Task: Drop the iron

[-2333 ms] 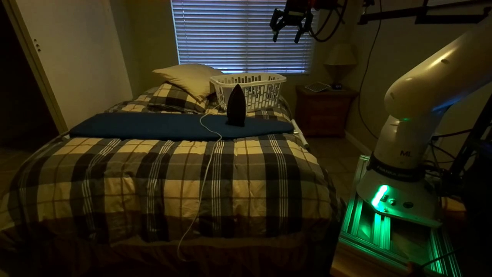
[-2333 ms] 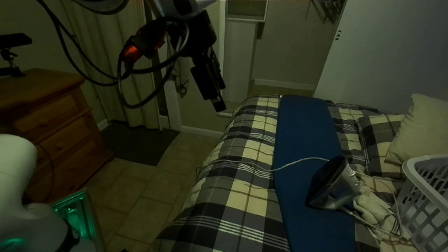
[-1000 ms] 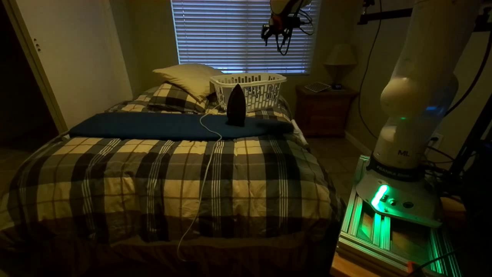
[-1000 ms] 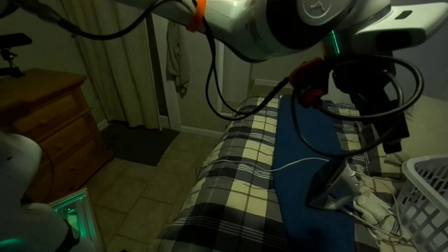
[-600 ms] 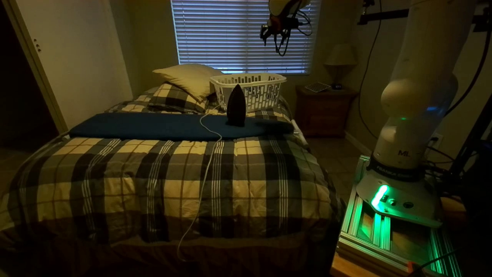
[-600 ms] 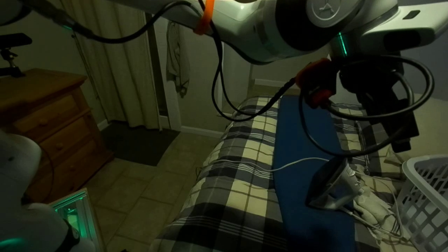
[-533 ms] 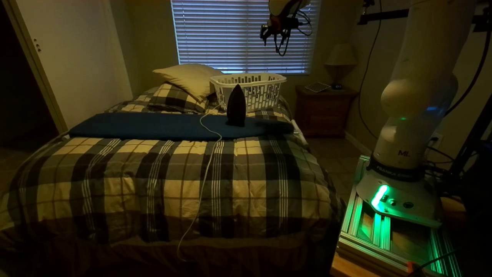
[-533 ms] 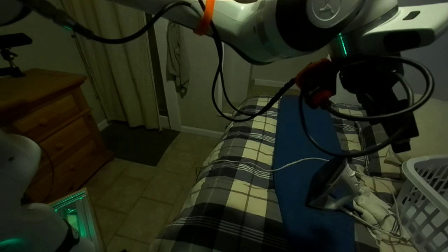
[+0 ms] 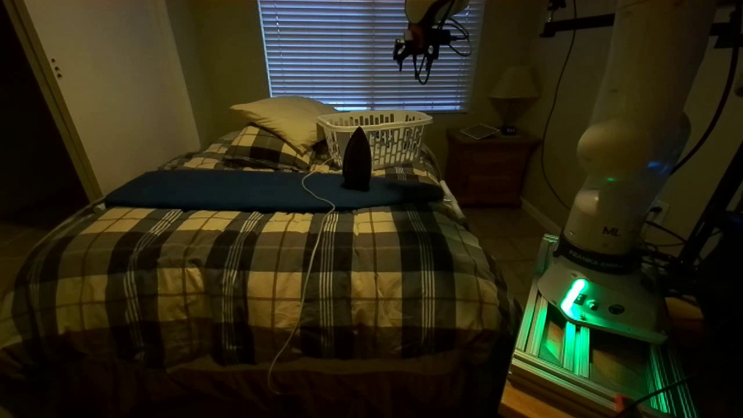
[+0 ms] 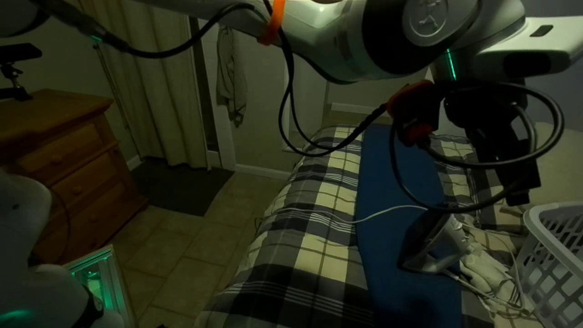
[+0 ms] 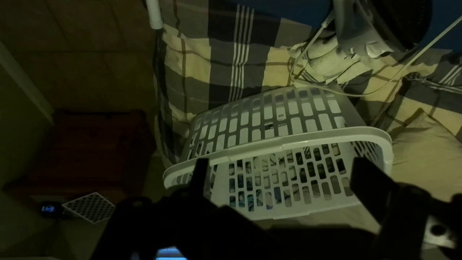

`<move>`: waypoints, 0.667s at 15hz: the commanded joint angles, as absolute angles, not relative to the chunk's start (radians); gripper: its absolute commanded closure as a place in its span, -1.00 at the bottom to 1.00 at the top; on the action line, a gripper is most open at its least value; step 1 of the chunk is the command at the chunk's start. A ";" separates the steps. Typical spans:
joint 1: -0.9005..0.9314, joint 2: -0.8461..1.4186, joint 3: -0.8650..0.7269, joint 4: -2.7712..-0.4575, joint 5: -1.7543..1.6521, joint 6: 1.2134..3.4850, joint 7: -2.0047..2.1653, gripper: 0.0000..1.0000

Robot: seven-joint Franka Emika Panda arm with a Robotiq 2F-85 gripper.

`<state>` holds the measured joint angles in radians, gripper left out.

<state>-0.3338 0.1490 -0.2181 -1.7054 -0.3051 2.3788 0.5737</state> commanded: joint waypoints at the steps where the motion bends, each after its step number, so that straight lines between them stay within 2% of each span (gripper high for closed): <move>1: -0.332 0.280 -0.242 -1.550 -0.107 2.291 0.417 -1.00; 4: -0.343 0.378 -0.242 -1.440 -0.013 2.230 0.316 -1.00; 10: -0.342 0.582 -0.244 -1.210 -0.035 2.144 0.263 -1.00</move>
<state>-0.3375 0.4648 -0.2378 -1.3706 -0.0543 2.2053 0.3036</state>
